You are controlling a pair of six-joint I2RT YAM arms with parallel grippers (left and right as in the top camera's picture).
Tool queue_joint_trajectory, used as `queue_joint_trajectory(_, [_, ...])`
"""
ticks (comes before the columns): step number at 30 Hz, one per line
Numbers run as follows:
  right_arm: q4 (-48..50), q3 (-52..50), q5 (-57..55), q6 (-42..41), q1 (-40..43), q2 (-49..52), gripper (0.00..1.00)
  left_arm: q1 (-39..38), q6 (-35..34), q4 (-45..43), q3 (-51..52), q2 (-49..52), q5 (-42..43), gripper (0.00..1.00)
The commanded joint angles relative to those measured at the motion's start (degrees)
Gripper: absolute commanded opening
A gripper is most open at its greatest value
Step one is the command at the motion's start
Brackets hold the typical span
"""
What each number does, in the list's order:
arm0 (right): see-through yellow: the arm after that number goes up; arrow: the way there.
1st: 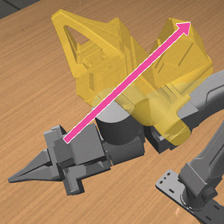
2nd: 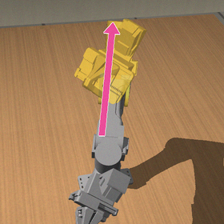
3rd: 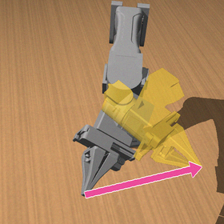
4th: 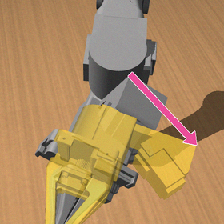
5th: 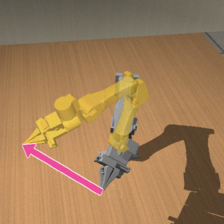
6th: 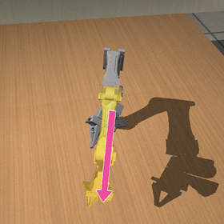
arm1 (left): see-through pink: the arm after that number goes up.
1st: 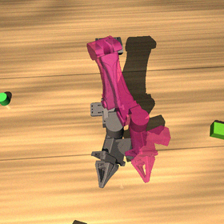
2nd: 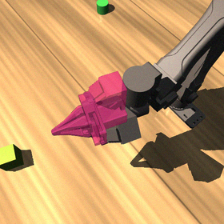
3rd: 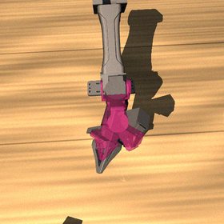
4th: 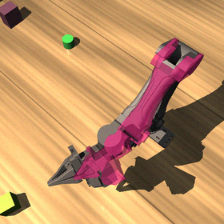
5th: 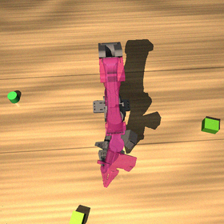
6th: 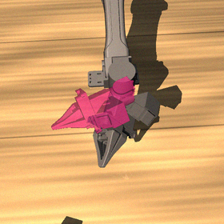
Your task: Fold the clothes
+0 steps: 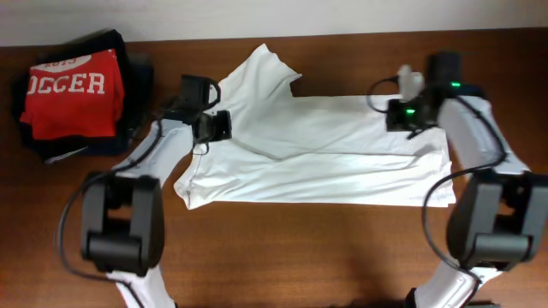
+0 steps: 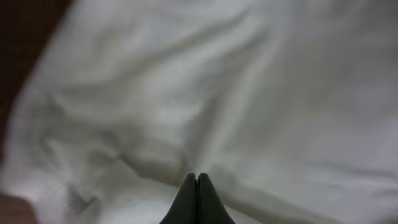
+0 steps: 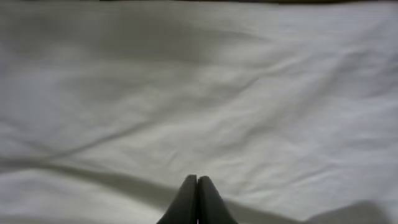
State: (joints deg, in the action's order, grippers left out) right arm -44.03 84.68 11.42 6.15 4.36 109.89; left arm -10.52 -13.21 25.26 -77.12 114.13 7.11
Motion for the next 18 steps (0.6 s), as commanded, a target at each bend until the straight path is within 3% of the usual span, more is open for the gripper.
queue_joint_trajectory(1, [2.0,-0.3,-16.4,-8.0,-4.2,1.2,0.04,0.2,2.0,-0.8,0.5,2.3,0.6,0.01])
queue_joint_trajectory(3, [3.8,-0.3,-15.3,-12.6,-3.9,3.2,0.04,0.2,4.6,-1.3,0.5,2.6,-1.0,0.01])
queue_joint_trajectory(8, [8.9,-0.3,-14.8,-12.6,-3.1,8.9,0.04,0.2,9.0,-2.9,0.5,2.6,-1.5,0.01])
queue_joint_trajectory(18, [2.8,-0.3,-14.5,-12.6,-2.8,11.9,0.04,0.2,8.9,-0.2,0.5,8.8,-4.5,0.0])
